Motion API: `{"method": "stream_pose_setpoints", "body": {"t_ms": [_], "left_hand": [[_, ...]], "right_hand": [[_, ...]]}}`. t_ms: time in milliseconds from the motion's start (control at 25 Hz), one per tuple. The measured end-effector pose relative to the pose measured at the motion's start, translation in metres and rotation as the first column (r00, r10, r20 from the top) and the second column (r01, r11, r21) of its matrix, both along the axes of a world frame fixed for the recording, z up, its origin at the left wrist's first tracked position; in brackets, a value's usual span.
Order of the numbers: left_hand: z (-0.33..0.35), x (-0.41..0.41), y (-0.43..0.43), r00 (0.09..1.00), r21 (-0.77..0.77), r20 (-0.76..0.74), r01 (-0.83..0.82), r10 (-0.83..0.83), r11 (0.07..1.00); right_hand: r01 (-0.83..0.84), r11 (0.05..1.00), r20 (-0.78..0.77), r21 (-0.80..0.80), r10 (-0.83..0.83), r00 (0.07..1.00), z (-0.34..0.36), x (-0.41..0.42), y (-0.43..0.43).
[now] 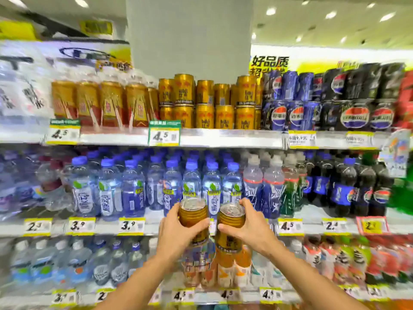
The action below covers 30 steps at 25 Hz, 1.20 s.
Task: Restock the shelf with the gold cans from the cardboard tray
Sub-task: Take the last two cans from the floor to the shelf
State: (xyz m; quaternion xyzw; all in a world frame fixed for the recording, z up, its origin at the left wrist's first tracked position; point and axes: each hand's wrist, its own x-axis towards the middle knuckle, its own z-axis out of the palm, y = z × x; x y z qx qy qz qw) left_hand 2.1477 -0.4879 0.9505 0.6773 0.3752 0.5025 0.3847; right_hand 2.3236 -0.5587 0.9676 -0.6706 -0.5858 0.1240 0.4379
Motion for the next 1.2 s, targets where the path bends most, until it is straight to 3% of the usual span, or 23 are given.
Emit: {"method": "stream_pose_setpoints", "body": {"t_ms": [400, 560, 800, 1000, 1200], "left_hand": [[0.182, 0.018, 0.051, 0.998, 0.275, 0.021, -0.056, 0.053, 0.96], [0.262, 0.043, 0.087, 0.988, 0.409, -0.002, -0.141, 0.155, 0.902], [0.362, 0.07, 0.13, 0.985, 0.42, -0.137, -0.039, 0.106, 0.907], [0.375, 0.093, 0.172, 0.977, 0.421, -0.21, 0.052, 0.042, 0.905], [0.359, 0.095, 0.202, 0.96, 0.459, -0.253, 0.013, 0.116, 0.889]], "right_hand": [[-0.081, 0.978, 0.143, 0.19, 0.054, 0.988, 0.183, 0.009, 0.053], [-0.11, 0.962, 0.236, 0.248, 0.05, 0.97, 0.262, 0.034, 0.087], [-0.151, 0.945, 0.191, 0.291, 0.097, 0.977, 0.348, 0.066, 0.131], [-0.121, 0.963, 0.165, 0.241, 0.082, 0.983, 0.365, 0.089, 0.166], [-0.135, 0.958, 0.247, 0.254, 0.071, 0.966, 0.366, 0.095, 0.189]]}}
